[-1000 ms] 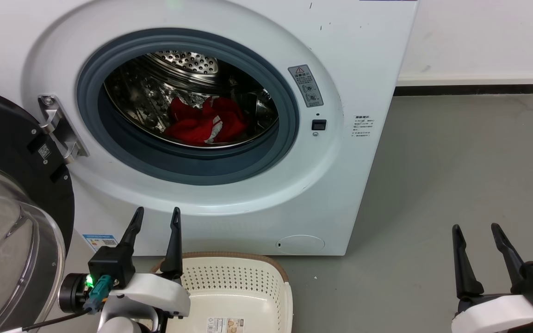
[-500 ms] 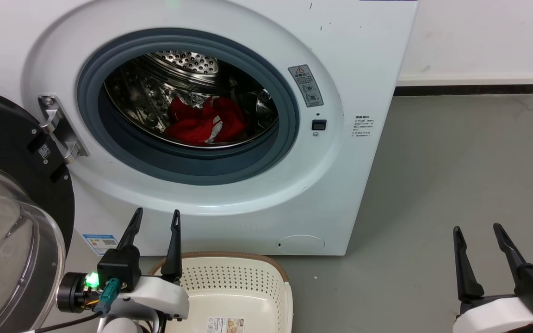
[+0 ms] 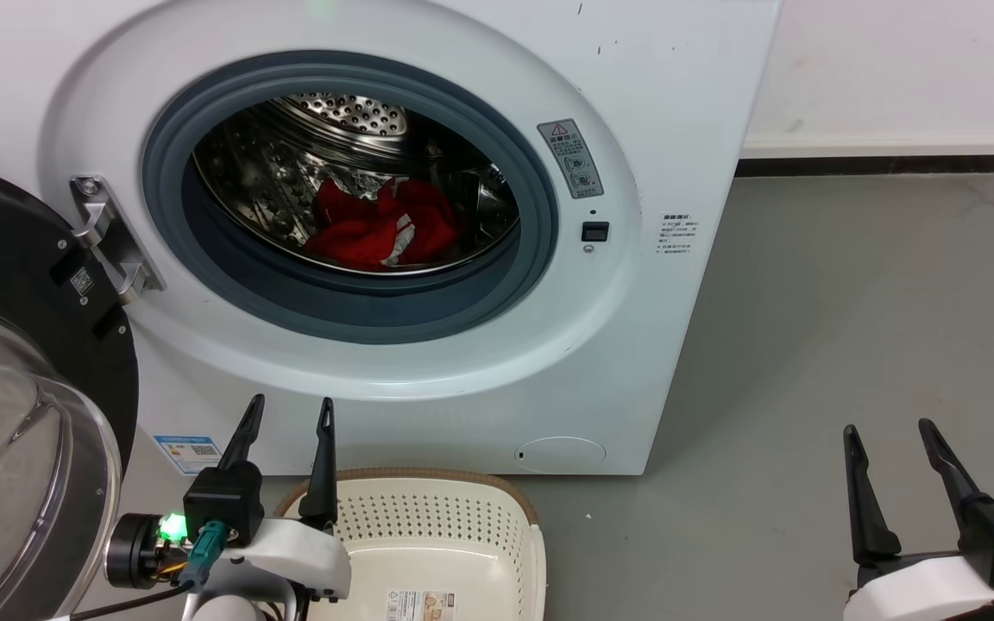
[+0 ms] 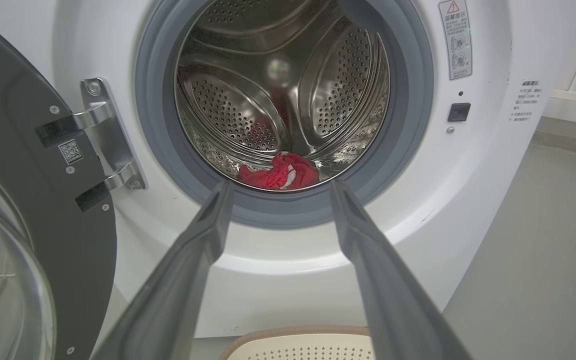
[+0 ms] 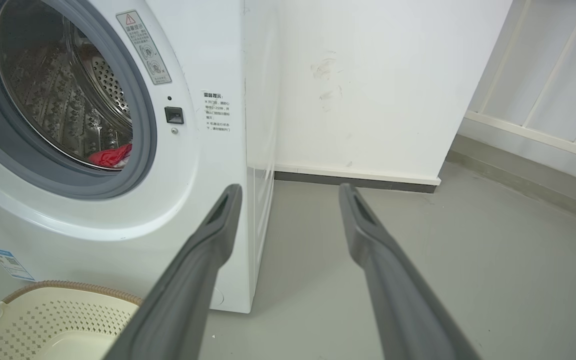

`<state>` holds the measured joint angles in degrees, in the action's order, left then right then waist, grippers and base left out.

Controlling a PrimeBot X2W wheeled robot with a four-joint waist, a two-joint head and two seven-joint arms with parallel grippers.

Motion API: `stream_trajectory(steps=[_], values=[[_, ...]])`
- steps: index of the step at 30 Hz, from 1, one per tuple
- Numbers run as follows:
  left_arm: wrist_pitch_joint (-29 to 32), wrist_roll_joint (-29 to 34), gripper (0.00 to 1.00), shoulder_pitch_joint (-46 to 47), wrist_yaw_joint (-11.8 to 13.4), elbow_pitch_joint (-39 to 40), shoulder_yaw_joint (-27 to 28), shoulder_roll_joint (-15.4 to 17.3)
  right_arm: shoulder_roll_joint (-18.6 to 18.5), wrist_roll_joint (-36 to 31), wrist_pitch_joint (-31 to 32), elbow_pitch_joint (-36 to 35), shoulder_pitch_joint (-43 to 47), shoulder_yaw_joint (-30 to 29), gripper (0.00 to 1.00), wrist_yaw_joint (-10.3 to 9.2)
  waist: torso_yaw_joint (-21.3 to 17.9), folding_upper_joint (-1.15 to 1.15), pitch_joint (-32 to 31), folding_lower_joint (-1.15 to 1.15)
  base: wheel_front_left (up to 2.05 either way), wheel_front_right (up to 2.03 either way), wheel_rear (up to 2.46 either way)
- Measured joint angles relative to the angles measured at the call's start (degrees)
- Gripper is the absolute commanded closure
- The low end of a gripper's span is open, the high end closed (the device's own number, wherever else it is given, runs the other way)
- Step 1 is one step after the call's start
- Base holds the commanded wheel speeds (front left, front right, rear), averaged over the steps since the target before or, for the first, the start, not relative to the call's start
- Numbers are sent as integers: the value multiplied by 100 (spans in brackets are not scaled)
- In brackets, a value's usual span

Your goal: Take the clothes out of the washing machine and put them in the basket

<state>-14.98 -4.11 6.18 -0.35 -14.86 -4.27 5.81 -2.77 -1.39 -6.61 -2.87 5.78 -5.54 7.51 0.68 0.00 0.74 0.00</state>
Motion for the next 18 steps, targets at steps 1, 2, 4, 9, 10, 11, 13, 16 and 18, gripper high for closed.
stream_trajectory(steps=[1, 2, 4, 9, 10, 11, 13, 16, 18], values=[[0, 1, 0, 2, -7, -3, 5, -3, 0, -1, 0, 1, 0, -1, 0, 0, -1, 0, 3, 0, 0, 0, 0], [-1, 1, 0, 4, -9, -5, 13, -4, 0, -1, 0, 3, -1, 3, 0, 0, -2, 0, 6, 0, 0, 0, 0], [0, 8, 0, 5, -9, -11, 25, -9, 0, 0, -16, 3, -1, 11, 0, 0, -5, 0, 11, 0, 0, 0, 0], [-1, 29, 0, 61, -8, -54, 78, -10, -1, 9, -41, -11, -14, 37, 0, 0, -29, 0, 55, 0, 0, 0, 0], [-1, 29, 0, 98, -1, -71, 91, -10, -1, 20, -41, -21, -24, 44, 0, 0, -38, 0, 78, 0, 0, 0, 0], [-1, 29, 0, 147, 9, -92, 99, -11, -1, 24, -42, -27, -38, 52, 0, 0, -50, 0, 106, 0, 0, 0, 0], [-1, 19, 0, 296, 1, -171, 126, -2, -1, 40, -42, -43, -91, 63, 0, -1, -82, 0, 176, 0, 0, 0, 0], [-1, -2, 0, 615, -18, -322, 156, 53, -1, 63, -49, -68, -178, 97, 0, 0, -162, 0, 313, 0, 0, 0, 0], [-1, -21, 0, 886, -65, -499, 174, 98, -1, 101, -76, -70, -235, 107, 0, 0, -235, 0, 428, 0, 0, 0, 0]])
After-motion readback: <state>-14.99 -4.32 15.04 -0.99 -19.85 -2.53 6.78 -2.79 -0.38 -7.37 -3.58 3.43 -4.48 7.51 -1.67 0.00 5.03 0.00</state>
